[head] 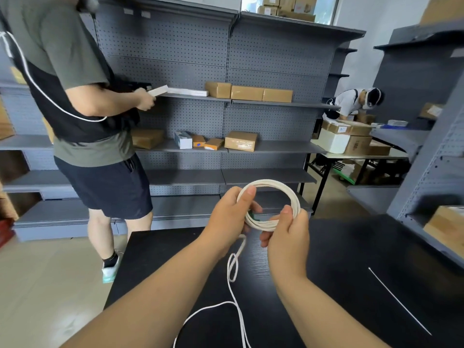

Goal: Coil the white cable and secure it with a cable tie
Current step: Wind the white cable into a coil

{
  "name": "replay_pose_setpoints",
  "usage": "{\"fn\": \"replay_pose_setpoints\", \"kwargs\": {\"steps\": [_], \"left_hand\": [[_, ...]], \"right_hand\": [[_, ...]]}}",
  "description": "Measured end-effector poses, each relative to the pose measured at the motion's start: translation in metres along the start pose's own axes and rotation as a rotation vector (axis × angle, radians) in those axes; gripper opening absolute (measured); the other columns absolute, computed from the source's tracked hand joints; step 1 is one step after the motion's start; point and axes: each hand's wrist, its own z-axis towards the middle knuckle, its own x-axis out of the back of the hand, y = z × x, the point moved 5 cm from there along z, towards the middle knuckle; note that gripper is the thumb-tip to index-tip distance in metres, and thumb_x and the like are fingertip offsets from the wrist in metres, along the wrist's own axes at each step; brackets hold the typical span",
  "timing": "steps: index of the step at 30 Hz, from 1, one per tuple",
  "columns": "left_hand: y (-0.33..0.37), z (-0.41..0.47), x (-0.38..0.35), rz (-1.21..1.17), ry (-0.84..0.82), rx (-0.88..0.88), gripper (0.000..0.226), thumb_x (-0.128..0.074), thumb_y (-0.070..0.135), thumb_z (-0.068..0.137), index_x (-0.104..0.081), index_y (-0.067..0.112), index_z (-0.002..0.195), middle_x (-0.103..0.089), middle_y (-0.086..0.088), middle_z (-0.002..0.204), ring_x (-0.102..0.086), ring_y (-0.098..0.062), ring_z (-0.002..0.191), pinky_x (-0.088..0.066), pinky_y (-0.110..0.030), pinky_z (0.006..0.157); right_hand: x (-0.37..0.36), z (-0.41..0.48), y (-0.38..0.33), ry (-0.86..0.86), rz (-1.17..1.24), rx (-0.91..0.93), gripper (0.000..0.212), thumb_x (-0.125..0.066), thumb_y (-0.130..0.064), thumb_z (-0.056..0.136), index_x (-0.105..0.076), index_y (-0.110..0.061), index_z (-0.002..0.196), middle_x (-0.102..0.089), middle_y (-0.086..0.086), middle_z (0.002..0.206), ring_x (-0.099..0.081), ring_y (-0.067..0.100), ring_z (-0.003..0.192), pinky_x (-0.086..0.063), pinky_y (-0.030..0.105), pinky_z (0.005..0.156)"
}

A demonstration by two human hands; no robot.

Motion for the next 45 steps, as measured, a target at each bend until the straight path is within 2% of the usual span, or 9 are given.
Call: {"fn": "replay_pose_setpoints", "kwargs": {"steps": [5, 9, 15, 19, 23, 26, 36, 41, 45], "left_hand": [[-0.005, 0.004, -0.002, -0.019, 0.063, 0.096, 0.04, -0.04, 0.053, 0.091, -0.055, 0.016, 0.091, -0.06, 0.0, 0.085, -0.053, -0.014, 0.073, -0.044, -0.025, 0.068], [-0.009, -0.002, -0.013, -0.277, 0.093, 0.21, 0.045, -0.042, 0.053, 0.091, -0.054, 0.011, 0.079, -0.056, -0.004, 0.063, -0.05, -0.021, 0.053, -0.042, -0.031, 0.051], [0.003, 0.0, 0.009, 0.053, 0.394, -0.107, 0.035, -0.041, 0.039, 0.095, -0.047, 0.009, 0.078, -0.046, 0.001, 0.058, -0.046, -0.015, 0.056, -0.037, -0.024, 0.055], [0.015, 0.007, 0.022, 0.434, 0.263, -0.301, 0.03, -0.044, 0.04, 0.092, -0.044, 0.012, 0.083, -0.044, 0.004, 0.063, -0.044, -0.021, 0.065, -0.025, -0.028, 0.055], [0.02, 0.015, 0.018, 0.845, -0.03, -0.321, 0.031, -0.046, 0.043, 0.091, -0.045, 0.012, 0.092, -0.049, 0.0, 0.077, -0.044, -0.02, 0.073, -0.02, -0.029, 0.056], [0.02, 0.019, 0.018, 0.88, -0.18, -0.378, 0.034, -0.044, 0.046, 0.09, -0.046, 0.013, 0.089, -0.051, 0.0, 0.076, -0.045, -0.018, 0.07, -0.03, -0.025, 0.057], [0.005, 0.014, 0.024, 0.472, 0.082, -0.247, 0.028, -0.048, 0.044, 0.089, -0.055, 0.024, 0.072, -0.062, 0.008, 0.067, -0.053, -0.001, 0.063, -0.039, -0.014, 0.061], [-0.001, 0.017, 0.025, 0.602, -0.067, -0.056, 0.056, -0.036, 0.057, 0.09, -0.065, 0.011, 0.075, -0.068, 0.002, 0.066, -0.057, -0.008, 0.061, -0.045, -0.028, 0.067], [-0.005, 0.012, 0.028, 0.475, -0.201, 0.066, 0.047, -0.045, 0.054, 0.089, -0.063, 0.012, 0.076, -0.069, -0.004, 0.074, -0.06, -0.009, 0.061, -0.046, -0.02, 0.063]], "right_hand": [[-0.002, -0.004, -0.004, 0.026, 0.066, 0.021, 0.023, -0.03, -0.025, 0.1, -0.04, -0.013, 0.084, -0.061, 0.017, 0.073, -0.05, 0.004, 0.037, -0.039, 0.012, 0.038], [-0.003, -0.006, -0.004, 0.031, 0.053, 0.025, 0.022, -0.032, -0.025, 0.1, -0.043, -0.009, 0.091, -0.061, 0.007, 0.074, -0.056, 0.007, 0.051, -0.04, 0.009, 0.044], [-0.011, 0.001, 0.0, -0.138, -0.06, -0.002, 0.022, -0.044, -0.028, 0.096, -0.048, -0.014, 0.081, -0.059, 0.005, 0.068, -0.056, 0.018, 0.061, -0.046, 0.032, 0.061], [-0.006, 0.021, -0.007, -0.307, -0.235, 0.08, 0.005, -0.055, -0.026, 0.089, -0.054, -0.022, 0.089, -0.06, -0.004, 0.076, -0.058, 0.019, 0.071, -0.047, 0.036, 0.068], [-0.011, 0.033, -0.031, -0.602, -0.474, 0.247, 0.018, -0.053, -0.029, 0.091, -0.049, -0.026, 0.108, -0.059, -0.01, 0.091, -0.055, 0.01, 0.082, -0.043, 0.026, 0.072], [-0.018, 0.031, -0.038, -0.759, -0.642, 0.332, 0.011, -0.042, -0.028, 0.096, -0.049, -0.021, 0.092, -0.055, -0.005, 0.079, -0.051, 0.015, 0.072, -0.042, 0.035, 0.065], [-0.018, 0.017, -0.03, -0.473, -0.501, 0.371, 0.019, -0.034, -0.026, 0.099, -0.043, -0.013, 0.088, -0.045, -0.008, 0.068, -0.044, 0.016, 0.064, -0.032, 0.032, 0.058], [-0.012, 0.017, -0.026, -0.352, -0.475, 0.384, 0.019, -0.035, -0.024, 0.099, -0.045, -0.01, 0.09, -0.046, -0.005, 0.07, -0.047, 0.02, 0.068, -0.033, 0.033, 0.058], [-0.006, 0.023, -0.027, -0.288, -0.461, 0.364, 0.021, -0.034, -0.026, 0.099, -0.045, -0.01, 0.091, -0.048, -0.004, 0.071, -0.047, 0.016, 0.067, -0.035, 0.025, 0.055]]}}
